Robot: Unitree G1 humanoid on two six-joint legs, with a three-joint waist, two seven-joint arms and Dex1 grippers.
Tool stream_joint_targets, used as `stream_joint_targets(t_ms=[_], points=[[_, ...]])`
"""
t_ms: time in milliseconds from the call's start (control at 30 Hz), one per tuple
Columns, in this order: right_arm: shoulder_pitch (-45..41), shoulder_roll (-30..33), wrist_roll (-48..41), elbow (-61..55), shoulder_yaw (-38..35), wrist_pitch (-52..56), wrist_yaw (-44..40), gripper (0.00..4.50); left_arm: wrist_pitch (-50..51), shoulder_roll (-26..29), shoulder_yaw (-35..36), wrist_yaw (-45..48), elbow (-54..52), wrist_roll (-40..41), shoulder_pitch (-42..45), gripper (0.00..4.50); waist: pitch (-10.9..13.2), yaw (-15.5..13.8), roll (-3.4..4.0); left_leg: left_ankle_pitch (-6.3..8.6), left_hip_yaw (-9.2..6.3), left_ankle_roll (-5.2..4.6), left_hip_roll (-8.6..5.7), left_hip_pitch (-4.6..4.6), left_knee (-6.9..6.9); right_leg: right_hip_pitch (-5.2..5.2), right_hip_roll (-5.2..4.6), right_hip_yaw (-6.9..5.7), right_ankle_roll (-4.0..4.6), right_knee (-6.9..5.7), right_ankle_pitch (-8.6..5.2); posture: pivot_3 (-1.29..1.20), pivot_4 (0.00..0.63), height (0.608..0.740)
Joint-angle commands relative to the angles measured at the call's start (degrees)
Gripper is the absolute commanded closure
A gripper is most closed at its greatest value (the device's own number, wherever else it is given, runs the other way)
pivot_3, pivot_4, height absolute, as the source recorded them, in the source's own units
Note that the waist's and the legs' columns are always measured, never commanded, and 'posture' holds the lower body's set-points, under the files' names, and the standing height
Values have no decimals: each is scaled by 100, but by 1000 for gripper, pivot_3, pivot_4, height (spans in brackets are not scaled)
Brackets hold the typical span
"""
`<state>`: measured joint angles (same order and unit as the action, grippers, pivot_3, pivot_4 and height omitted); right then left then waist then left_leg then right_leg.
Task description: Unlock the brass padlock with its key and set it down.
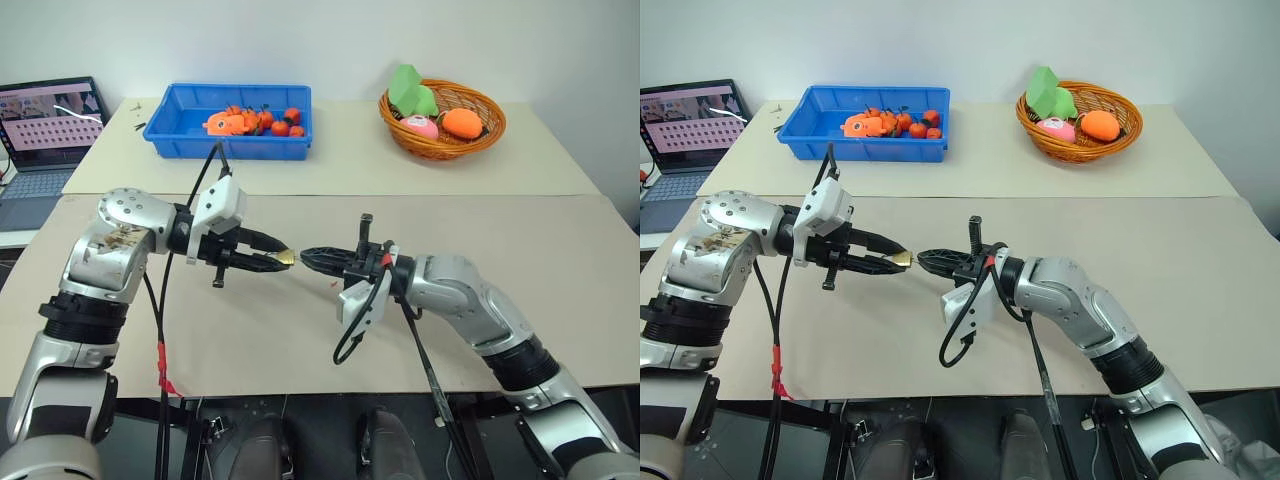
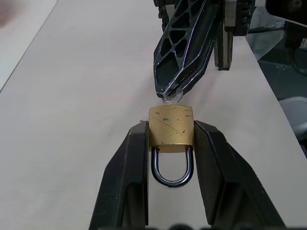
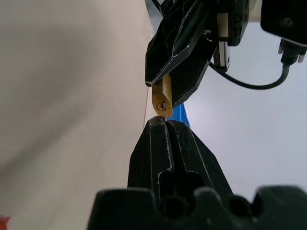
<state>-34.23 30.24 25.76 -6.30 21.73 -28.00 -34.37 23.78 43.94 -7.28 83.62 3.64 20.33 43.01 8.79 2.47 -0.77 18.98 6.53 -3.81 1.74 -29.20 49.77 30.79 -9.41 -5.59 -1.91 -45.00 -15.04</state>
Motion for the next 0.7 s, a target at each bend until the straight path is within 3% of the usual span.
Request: stream_joint_targets(t_ms=[33,700], points=[[-12,-116,-488,-321,-88,292,-254,4489,-52,-17,73,-15,-128,85,87,3665,0,0,0,0,0,0,0,0,0,0,0,0,0,0,0,0,150,664],[104,-381,-1438,-806,-125,1655,-1013,4489,-49,-5,100,-64,-166,101,48,3665,0,-4,0,0,-2,0,-1,1,-1,-4,0,-3,1,3,1,0,150,664]])
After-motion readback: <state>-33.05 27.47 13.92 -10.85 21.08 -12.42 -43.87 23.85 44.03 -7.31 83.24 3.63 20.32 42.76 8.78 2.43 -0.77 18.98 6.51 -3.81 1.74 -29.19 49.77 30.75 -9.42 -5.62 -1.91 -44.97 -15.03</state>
